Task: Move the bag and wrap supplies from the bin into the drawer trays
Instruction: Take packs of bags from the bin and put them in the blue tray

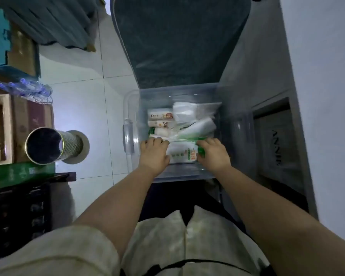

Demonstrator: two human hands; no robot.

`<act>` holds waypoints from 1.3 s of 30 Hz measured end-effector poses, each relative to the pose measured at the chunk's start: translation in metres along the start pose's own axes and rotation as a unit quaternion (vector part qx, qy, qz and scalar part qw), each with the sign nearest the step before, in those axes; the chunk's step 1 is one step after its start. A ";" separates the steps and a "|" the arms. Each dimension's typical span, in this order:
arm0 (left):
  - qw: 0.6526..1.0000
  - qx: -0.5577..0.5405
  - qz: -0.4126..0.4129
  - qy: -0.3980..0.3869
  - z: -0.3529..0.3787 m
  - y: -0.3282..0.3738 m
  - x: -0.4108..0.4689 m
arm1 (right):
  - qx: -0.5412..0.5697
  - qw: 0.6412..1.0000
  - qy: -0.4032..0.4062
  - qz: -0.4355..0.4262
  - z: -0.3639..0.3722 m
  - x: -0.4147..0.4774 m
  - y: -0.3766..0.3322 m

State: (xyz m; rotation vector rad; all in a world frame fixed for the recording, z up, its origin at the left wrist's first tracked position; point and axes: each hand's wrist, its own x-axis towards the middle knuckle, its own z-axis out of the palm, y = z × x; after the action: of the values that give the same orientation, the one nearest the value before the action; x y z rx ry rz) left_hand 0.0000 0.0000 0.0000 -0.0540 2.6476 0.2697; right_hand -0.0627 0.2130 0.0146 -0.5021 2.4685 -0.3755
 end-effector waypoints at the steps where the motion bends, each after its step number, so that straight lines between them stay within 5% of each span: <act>1: 1.000 -0.013 -0.004 -0.022 0.002 -0.004 0.007 | -0.007 1.000 -0.017 0.005 0.003 0.009 -0.001; 11: 0.992 -0.029 0.024 -0.122 0.052 -0.008 0.081 | -0.058 0.994 -0.090 0.013 0.038 0.075 0.017; 26: 0.980 -0.047 -0.034 -0.191 0.084 0.027 0.085 | 0.037 0.996 -0.044 -0.066 0.050 0.067 0.069; 39: 0.995 -0.069 -0.028 0.070 -0.064 0.044 0.050 | 0.024 0.977 0.136 -0.162 -0.088 0.026 0.037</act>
State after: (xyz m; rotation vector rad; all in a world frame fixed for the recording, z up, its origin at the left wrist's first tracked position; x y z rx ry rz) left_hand -0.0775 0.0306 0.0406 -0.1998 2.7566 0.4436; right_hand -0.1448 0.2481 0.0571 -0.8892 2.6306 -0.6714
